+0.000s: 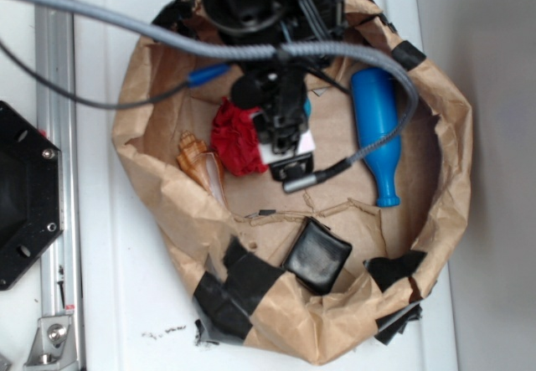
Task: Grab the red paper.
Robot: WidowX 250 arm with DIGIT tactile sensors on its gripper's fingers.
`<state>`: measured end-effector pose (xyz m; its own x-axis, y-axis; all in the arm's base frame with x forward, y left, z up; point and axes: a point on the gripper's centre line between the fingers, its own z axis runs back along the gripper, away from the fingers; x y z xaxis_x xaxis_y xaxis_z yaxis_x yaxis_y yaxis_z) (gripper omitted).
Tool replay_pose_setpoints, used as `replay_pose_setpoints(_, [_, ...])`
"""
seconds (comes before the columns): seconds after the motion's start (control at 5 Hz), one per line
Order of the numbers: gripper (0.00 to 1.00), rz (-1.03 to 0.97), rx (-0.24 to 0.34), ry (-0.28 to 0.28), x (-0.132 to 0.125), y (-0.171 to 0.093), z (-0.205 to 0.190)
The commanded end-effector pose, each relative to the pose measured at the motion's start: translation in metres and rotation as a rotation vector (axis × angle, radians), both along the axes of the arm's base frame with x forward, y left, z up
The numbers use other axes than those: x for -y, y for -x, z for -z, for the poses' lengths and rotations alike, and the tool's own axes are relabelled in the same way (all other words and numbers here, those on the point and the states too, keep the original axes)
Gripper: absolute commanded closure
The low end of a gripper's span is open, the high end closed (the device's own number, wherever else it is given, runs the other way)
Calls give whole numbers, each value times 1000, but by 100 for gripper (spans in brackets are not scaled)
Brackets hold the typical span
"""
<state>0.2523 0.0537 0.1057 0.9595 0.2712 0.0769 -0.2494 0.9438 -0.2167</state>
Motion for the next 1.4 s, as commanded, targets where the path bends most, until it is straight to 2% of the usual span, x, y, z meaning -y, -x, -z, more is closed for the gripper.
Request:
replay_pose_setpoints(0.0, [0, 65, -66, -65, 11, -4, 49])
replay_pose_setpoints(0.2, [28, 94, -123, -54, 26, -3, 77])
replay_pose_setpoints(0.4, [100, 114, -149, -96, 30, 5, 89])
replay_pose_setpoints(0.6, [100, 125, -135, -127, 31, 1, 85])
replay_pose_setpoints(0.8, [100, 114, -73, -120, 34, -11, 49])
replay_pose_setpoints(1.0, [100, 112, 35, -102, 40, -24, 1])
replay_pose_setpoints(1.2, [100, 140, 102, -83, 51, -29, -33])
